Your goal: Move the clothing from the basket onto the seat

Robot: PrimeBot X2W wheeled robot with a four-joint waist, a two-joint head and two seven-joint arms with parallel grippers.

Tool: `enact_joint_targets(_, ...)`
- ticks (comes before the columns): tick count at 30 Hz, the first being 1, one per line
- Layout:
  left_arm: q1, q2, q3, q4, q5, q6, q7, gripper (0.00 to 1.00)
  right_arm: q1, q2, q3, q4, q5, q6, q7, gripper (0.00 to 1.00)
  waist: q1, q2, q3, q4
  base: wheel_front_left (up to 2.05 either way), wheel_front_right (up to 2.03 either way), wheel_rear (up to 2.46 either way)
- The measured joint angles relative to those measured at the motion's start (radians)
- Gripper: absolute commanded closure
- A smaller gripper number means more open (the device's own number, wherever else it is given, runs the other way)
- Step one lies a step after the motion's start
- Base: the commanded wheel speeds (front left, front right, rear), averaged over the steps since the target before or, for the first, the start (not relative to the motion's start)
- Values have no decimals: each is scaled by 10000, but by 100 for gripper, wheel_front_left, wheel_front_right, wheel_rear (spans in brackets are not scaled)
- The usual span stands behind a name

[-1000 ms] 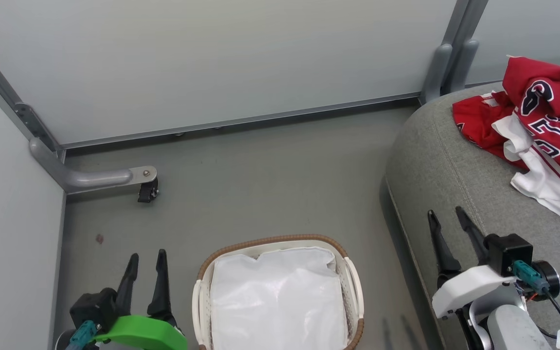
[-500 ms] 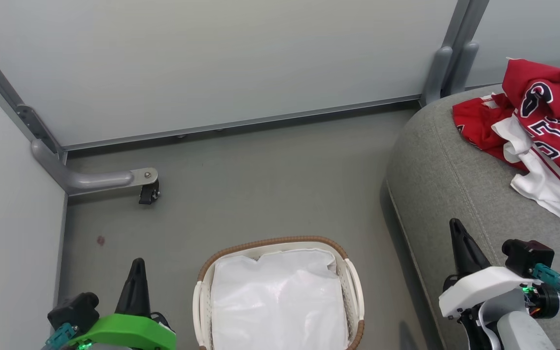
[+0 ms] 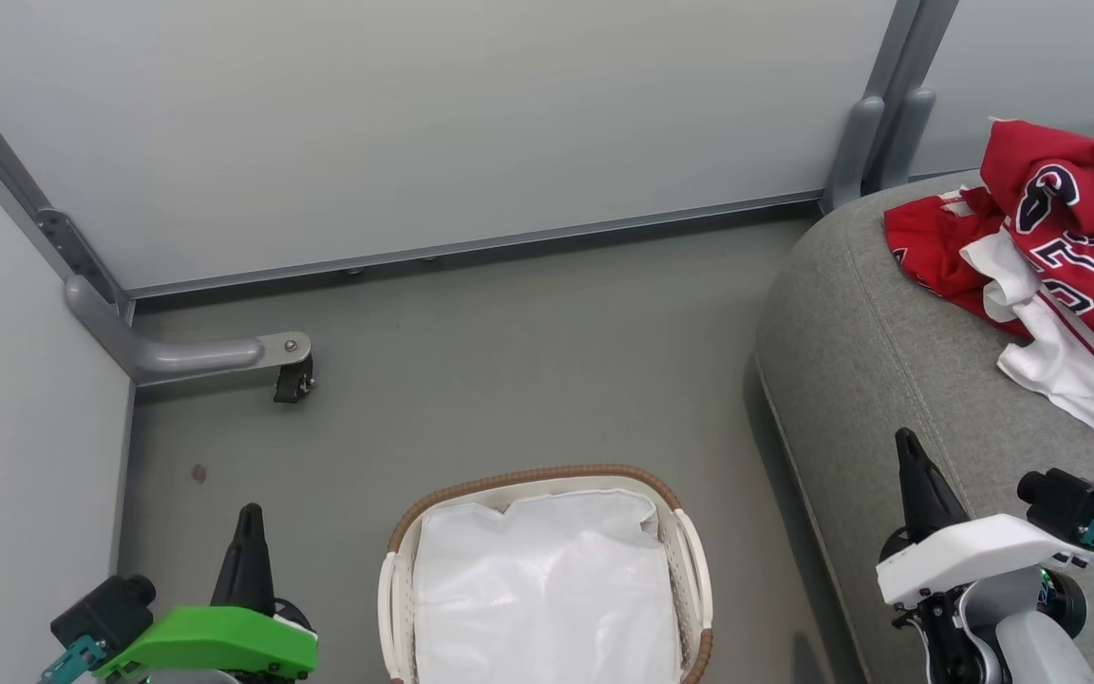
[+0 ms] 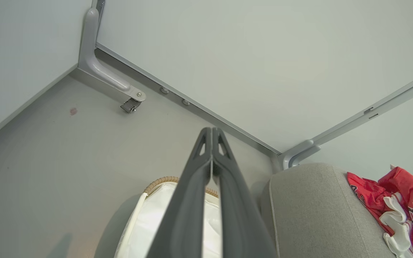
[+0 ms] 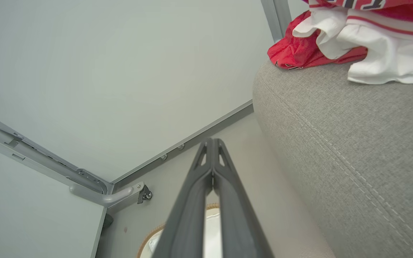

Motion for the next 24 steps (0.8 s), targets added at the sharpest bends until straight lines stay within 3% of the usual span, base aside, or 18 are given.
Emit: enact_joint_targets(24,-215,4,472,-284,-2819,-36,836,100,107,-17,-272,-339,3327,0,842,100,0,0,-129,36,0,0,0)
